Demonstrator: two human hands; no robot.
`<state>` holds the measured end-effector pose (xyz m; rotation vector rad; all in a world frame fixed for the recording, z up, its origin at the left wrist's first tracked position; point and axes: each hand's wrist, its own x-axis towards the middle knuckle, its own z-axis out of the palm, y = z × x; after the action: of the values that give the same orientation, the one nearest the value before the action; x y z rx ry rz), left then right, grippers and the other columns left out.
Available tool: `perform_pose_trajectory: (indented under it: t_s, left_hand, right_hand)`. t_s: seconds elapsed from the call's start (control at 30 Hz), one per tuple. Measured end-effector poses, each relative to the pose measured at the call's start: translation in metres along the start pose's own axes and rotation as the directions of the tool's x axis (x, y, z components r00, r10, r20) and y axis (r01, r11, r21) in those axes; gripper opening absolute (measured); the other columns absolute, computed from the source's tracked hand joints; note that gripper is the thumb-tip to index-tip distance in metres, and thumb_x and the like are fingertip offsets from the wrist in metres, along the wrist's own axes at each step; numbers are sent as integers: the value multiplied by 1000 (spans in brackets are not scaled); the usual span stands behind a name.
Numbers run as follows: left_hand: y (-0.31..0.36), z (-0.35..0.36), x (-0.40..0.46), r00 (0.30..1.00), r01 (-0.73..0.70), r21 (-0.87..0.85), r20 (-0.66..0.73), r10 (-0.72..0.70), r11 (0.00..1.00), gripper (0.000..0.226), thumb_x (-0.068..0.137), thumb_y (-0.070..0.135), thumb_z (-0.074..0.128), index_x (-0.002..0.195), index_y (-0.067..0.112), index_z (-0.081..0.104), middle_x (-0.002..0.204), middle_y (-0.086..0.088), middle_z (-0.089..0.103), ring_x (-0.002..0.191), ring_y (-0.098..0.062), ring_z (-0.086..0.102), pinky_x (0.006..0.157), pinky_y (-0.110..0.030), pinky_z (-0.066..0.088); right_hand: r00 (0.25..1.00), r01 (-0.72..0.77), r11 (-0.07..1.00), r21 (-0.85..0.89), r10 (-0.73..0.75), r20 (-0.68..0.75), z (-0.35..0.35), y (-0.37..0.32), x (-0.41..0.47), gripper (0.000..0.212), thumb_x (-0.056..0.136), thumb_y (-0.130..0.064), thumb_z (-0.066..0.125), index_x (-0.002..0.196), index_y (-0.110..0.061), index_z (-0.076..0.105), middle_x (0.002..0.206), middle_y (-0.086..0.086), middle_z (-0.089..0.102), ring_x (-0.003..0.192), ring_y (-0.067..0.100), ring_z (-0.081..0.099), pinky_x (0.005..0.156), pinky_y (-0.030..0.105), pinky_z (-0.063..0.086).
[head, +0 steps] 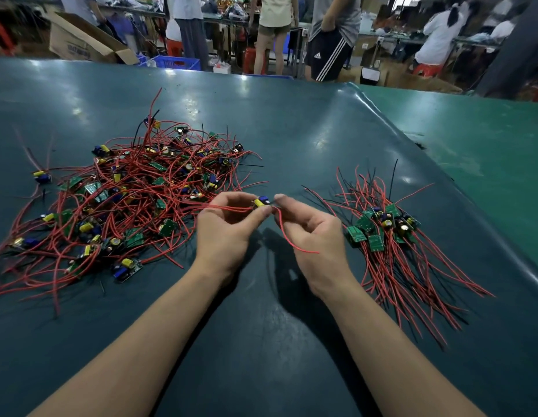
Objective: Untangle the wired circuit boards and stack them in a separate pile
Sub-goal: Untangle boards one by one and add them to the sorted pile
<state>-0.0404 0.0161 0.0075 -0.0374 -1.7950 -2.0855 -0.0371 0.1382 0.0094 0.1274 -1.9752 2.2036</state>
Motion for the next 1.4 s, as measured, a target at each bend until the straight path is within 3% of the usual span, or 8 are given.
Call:
perform_pose_trajectory:
  t_s: [0.23,0.43,0.6,1.07,1.13,1.23,1.3,1.4]
  left_hand:
    - [-2,0,-2,991,-111,148,96,98,983,24,74,-6,79,85,11,67,78,6,71,71,-5,67,71,-19,53]
    - [4,1,-4,984,-72,52,165,62,996,25,70,-9,79,88,5,67,79,3,73,75,-11,70,74,-20,54]
    - [6,1,-5,976,-54,47,212,43,997,26,72,-10,77,96,-2,68,82,1,75,78,-11,71,74,-20,55]
    - [13,0,-9,978,20,-8,206,-18,1000,21,69,-8,79,87,-1,71,76,2,75,70,-6,69,65,-14,51]
    - [13,0,-9,976,34,-18,216,-29,999,20,69,-7,80,84,3,71,76,1,75,69,-6,68,65,-15,51]
    - [12,-2,-8,981,30,-19,193,-25,999,18,69,-5,80,78,6,70,72,3,74,66,-5,67,65,-15,50]
    - [12,-3,-9,979,30,-17,203,-26,999,17,69,-5,80,76,6,69,72,3,74,65,-5,66,63,-15,50]
    - [13,-3,-10,968,39,-5,249,-36,999,17,69,-6,79,78,5,70,73,1,75,65,-6,67,63,-15,51]
  right_hand:
    - [1000,17,998,-57,-17,-8,4,4,-2,16,93,-5,64,104,-6,75,101,7,75,95,18,69,92,42,56]
    - [995,-48,998,44,52,-89,-6,-8,0,20,94,-13,64,79,-19,75,76,-4,75,69,12,72,44,23,51]
    - [995,-102,993,62,103,-10,-5,-10,-3,22,94,-16,65,77,-21,77,74,-2,75,69,11,73,43,25,53]
    - [883,-79,912,403,252,-396,-32,-14,21,18,88,-11,70,71,-12,72,72,5,74,52,8,52,38,17,30]
    - [869,11,958,285,132,-477,-37,-11,23,20,89,-13,69,69,-14,73,69,1,72,54,7,52,41,18,35]
    - [810,170,948,-270,-291,-510,-36,-4,25,11,90,-15,69,88,-11,79,75,-1,70,64,9,55,63,31,53]
    - [796,160,946,-282,-292,-529,-33,-2,26,15,88,-13,70,101,-9,77,80,-3,72,69,13,62,74,37,56]
    - [829,126,977,-174,-200,-523,-35,-3,27,16,87,-10,70,100,-19,74,66,-14,68,57,8,63,58,33,54]
